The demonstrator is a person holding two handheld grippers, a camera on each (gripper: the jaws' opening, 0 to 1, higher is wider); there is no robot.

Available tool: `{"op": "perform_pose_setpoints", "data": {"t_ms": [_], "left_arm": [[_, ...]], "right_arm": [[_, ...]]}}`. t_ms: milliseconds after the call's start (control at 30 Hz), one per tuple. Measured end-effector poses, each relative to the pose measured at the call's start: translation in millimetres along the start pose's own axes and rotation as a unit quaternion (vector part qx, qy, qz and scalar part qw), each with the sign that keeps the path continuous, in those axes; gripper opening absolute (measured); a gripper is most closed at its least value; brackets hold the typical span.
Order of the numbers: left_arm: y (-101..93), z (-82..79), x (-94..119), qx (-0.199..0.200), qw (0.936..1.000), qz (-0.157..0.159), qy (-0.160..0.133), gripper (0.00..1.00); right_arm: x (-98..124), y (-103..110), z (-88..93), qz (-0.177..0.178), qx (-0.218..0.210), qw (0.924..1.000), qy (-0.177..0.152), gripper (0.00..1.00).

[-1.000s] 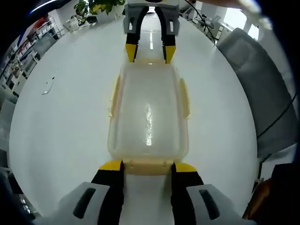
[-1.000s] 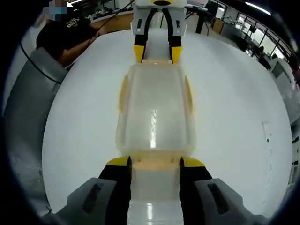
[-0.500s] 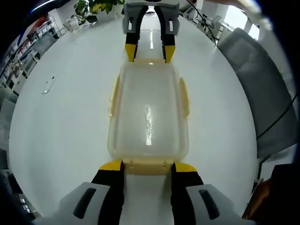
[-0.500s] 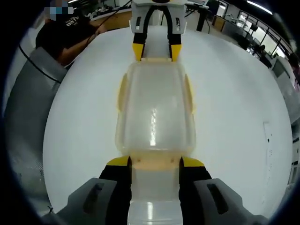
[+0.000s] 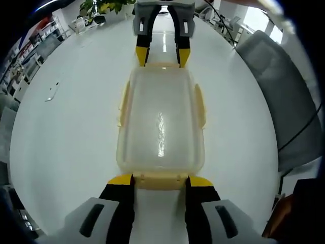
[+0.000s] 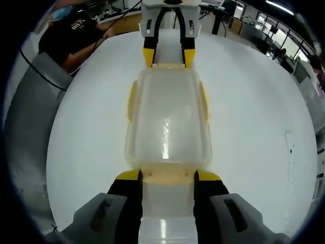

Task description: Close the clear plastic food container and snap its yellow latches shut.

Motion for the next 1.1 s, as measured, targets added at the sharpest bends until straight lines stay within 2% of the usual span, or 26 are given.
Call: {"op": "perform_pose_setpoints", "data": {"t_ms": [133, 267, 367, 567, 633, 833, 1100], "left_arm": [[-1.2, -1.5, -0.5, -0.005, 0.9999, 0.0, 0.01, 0.33], [-7.4, -6.3, 0.1, 0.007, 0.9999, 0.012, 0.005, 0.33], [-10.0, -10.7, 3.6, 0.004, 0.9999, 0.008, 0.007, 0.33], [-9.2, -20.4, 27.3, 0.008, 0.9999, -0.007, -0.006, 0.33], [-11.0, -23.1, 34.6, 0.006, 0.9999, -0.013, -0.003, 0.33], [-15.1, -34.0, 47.7, 0.005, 0.9997, -0.023, 0.003, 0.33], [-22.2, -56.0, 55.3, 0.005, 0.9994, -0.035, 0.002, 0.33]], "right_arm": [[-0.2, 1.1, -0.3, 0.004, 0.0, 1.0, 0.001, 0.35], [2.0, 3.4, 3.0, 0.004, 0.008, 0.9999, 0.013, 0.35], [6.0, 5.1, 4.9, 0.002, 0.009, 0.9999, 0.007, 0.35], [30.3, 5.9, -2.8, 0.012, 0.019, 0.9996, -0.02, 0.35], [39.2, 6.5, -7.3, 0.013, 0.025, 0.999, -0.034, 0.35], [52.2, 12.5, -10.4, 0.02, 0.035, 0.9984, -0.04, 0.35], [69.9, 16.2, -2.2, 0.028, 0.046, 0.9977, -0.042, 0.35]]}}
Point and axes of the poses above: the point that each gripper's makers call its tool centre point, and the gripper's own axes: x roughly backward along the fingers, y roughly to its left, z roughly out of its underside, the point moved 4 cm from there along x, roughly backward along the fingers, and after that the axes turned 6 degrees about -x, right-handed, at the moved point
